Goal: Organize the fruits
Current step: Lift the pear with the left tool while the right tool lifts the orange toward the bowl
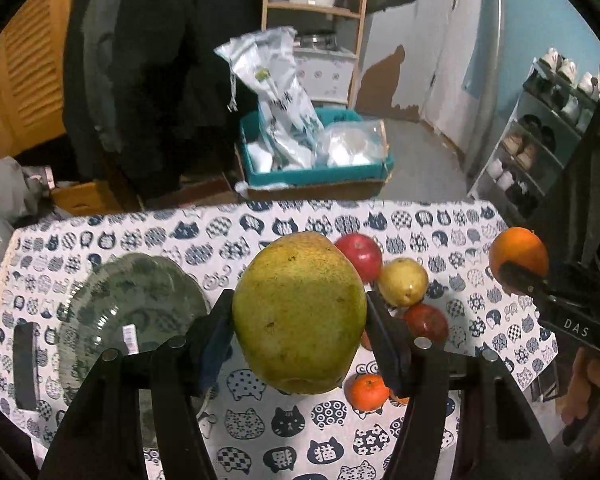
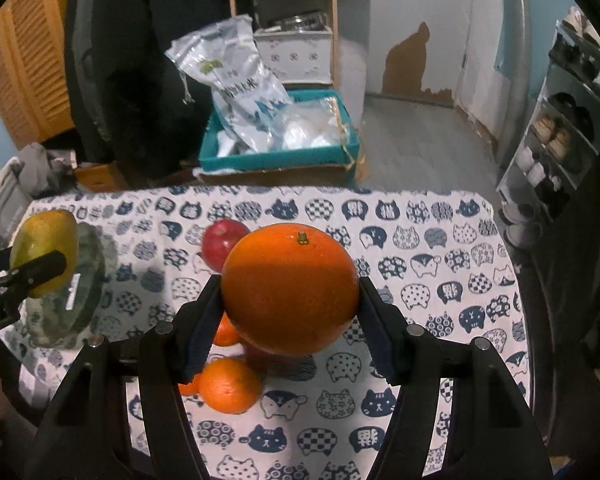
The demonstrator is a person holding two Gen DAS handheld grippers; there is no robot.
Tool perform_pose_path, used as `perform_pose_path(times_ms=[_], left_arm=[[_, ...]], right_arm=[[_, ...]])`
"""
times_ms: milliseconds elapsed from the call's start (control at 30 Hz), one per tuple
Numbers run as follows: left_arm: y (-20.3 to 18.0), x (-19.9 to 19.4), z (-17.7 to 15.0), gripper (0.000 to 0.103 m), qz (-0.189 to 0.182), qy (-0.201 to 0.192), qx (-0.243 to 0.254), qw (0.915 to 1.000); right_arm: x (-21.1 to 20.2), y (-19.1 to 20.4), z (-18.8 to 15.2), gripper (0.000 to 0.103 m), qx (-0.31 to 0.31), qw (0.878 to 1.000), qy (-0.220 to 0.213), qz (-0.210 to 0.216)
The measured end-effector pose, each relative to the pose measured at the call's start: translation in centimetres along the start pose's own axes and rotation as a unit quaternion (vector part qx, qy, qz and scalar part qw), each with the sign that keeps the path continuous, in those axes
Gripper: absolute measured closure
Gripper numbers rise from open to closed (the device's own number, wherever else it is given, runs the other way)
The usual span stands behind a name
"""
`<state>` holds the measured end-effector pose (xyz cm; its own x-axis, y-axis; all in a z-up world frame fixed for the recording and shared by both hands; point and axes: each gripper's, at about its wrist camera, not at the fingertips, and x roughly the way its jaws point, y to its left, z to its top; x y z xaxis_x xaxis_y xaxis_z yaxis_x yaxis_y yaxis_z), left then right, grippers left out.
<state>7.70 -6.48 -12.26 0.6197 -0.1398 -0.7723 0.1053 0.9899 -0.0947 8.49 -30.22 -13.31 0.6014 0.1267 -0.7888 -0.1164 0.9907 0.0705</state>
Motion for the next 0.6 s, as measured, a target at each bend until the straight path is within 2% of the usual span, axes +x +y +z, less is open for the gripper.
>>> perform_pose_path(times_ms=[233, 600], left_arm=[[1.3, -2.8, 0.6, 0.038, -0.004, -0.029, -0.011, 0.9995], [3.8, -6.4, 1.1, 0.038, 0.010, -0.068, -0.027, 0.9973]], right_arm=[[-2.0, 2.0, 0.9, 0.038, -0.018, 0.999, -0.022, 0.019], [-3.6, 5.6, 2.3, 0.038, -0.044, 0.997, -0.045, 0.050]])
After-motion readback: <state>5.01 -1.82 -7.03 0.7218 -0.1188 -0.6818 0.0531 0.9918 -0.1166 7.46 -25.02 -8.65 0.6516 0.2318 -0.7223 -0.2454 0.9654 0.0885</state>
